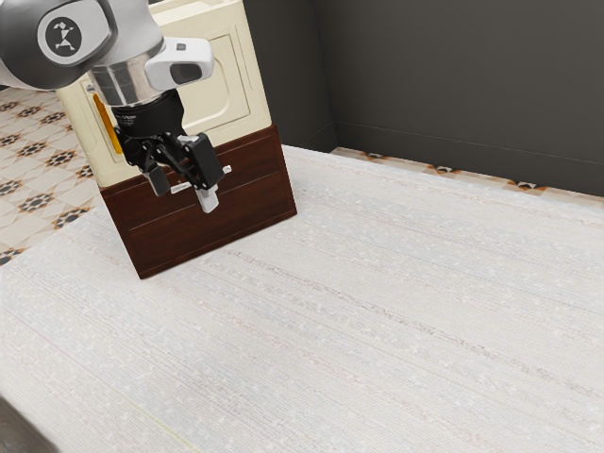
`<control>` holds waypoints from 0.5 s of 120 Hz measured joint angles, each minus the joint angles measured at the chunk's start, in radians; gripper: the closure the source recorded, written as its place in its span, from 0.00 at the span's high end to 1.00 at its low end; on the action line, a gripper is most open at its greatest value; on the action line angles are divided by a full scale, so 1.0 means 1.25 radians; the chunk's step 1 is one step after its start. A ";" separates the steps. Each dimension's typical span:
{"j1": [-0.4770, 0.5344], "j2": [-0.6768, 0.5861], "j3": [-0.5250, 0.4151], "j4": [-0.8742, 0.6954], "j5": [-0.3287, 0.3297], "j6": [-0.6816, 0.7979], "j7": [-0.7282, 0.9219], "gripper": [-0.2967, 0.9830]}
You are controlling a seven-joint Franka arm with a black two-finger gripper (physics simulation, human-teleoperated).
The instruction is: Pull the drawer handle with one arm to open the drawer
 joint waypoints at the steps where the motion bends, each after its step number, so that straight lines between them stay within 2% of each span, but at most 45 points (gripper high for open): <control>1: 0.000 0.000 0.000 0.000 0.000 0.000 0.000 0.77; 34: 0.001 0.000 -0.002 0.007 -0.001 -0.001 0.000 0.77; 49: 0.002 -0.006 -0.017 0.163 0.005 -0.038 0.002 0.77; 60: -0.005 0.013 -0.036 0.199 0.020 -0.041 0.022 0.77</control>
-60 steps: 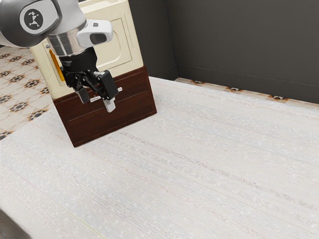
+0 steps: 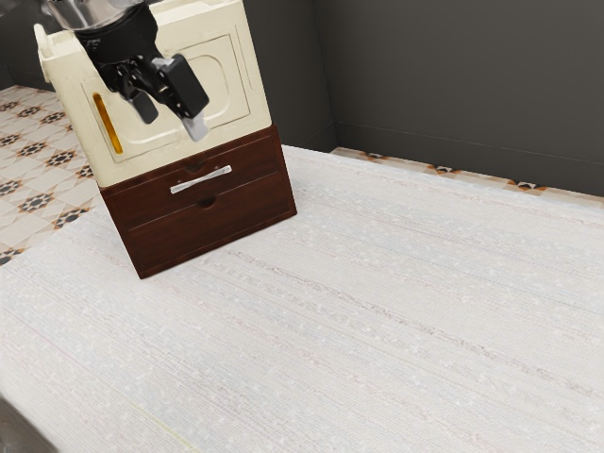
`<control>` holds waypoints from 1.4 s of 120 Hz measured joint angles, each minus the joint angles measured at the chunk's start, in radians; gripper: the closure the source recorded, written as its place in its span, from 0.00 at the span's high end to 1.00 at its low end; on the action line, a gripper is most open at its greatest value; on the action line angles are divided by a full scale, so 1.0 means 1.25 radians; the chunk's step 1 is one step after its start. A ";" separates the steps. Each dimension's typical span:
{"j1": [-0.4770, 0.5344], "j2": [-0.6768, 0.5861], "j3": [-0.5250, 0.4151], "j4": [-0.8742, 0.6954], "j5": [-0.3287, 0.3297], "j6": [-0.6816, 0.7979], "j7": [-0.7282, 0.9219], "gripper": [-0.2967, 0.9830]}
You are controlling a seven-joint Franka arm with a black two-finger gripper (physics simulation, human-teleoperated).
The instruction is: Pull the drawer handle with one arm to open the drawer
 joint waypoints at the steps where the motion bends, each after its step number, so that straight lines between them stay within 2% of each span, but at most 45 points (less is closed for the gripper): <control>1: -0.002 0.003 -0.001 0.001 0.002 0.002 0.003 0.77; 24: -0.032 0.075 -0.002 0.004 0.029 0.067 0.091 0.77; 69: 0.018 0.182 0.000 -0.001 0.035 0.129 0.205 0.77; 91: 0.023 0.186 -0.001 -0.034 0.038 0.162 0.239 0.77; 112: 0.030 0.184 0.000 -0.088 0.073 0.214 0.276 0.77; 168: 0.091 0.221 0.001 -0.101 0.094 0.281 0.357 0.77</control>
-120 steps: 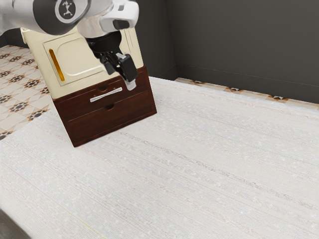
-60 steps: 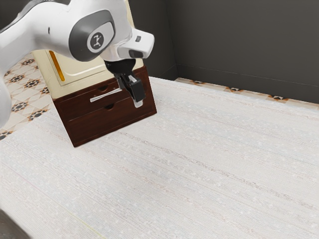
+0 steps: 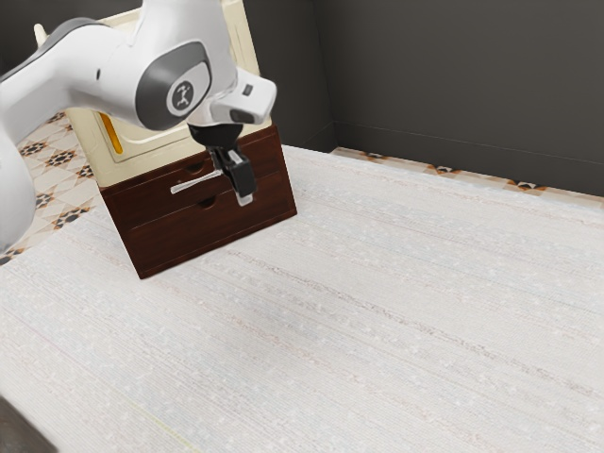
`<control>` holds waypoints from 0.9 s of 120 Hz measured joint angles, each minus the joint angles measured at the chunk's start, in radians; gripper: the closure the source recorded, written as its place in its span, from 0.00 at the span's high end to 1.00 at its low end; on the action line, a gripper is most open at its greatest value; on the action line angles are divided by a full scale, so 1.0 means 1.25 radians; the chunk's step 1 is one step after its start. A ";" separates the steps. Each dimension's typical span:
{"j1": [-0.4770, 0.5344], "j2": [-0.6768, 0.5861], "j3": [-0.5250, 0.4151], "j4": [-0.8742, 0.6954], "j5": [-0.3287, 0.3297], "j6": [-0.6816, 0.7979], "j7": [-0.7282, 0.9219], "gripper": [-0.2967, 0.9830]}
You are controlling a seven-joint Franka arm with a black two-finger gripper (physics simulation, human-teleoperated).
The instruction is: Pull the drawer handle with one arm to open the drawer
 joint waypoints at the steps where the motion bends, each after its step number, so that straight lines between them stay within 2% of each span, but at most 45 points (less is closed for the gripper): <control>1: 0.001 0.000 0.000 0.000 0.001 0.001 0.001 0.77; 37: 0.027 0.020 0.000 0.000 0.020 0.021 0.030 0.77; 108: 0.094 0.101 -0.003 0.072 0.020 0.082 0.069 0.75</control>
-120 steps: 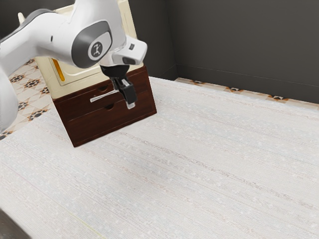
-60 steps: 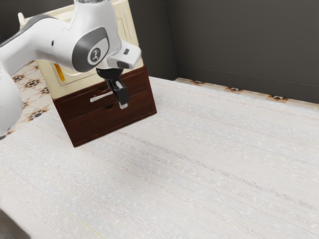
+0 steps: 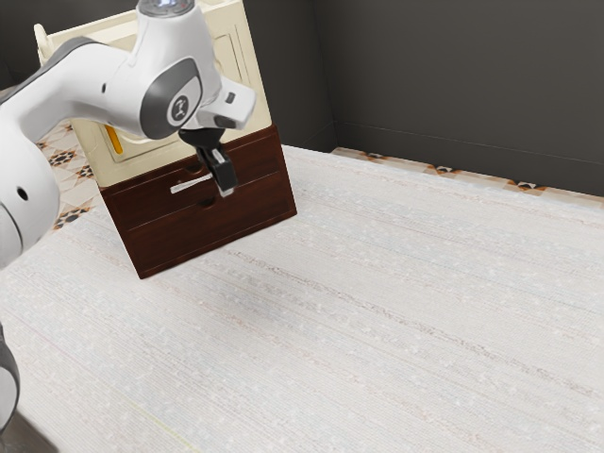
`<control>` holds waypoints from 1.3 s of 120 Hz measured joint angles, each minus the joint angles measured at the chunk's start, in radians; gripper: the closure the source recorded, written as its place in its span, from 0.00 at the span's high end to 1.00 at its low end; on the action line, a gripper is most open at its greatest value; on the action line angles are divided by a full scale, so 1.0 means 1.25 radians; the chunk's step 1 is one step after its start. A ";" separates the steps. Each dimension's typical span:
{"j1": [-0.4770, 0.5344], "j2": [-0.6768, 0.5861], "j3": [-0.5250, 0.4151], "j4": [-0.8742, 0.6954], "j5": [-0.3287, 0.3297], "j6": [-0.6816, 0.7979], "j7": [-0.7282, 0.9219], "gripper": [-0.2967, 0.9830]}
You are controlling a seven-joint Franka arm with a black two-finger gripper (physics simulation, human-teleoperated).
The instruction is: Pull the drawer handle with one arm to open the drawer
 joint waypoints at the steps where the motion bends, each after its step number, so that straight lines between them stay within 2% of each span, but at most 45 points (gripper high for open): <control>1: 0.001 0.001 0.000 0.000 0.000 0.001 0.000 0.75; 65: 0.042 0.041 0.001 0.029 0.002 0.039 0.022 0.67; 156: 0.071 0.102 -0.001 0.072 0.001 0.070 0.037 0.64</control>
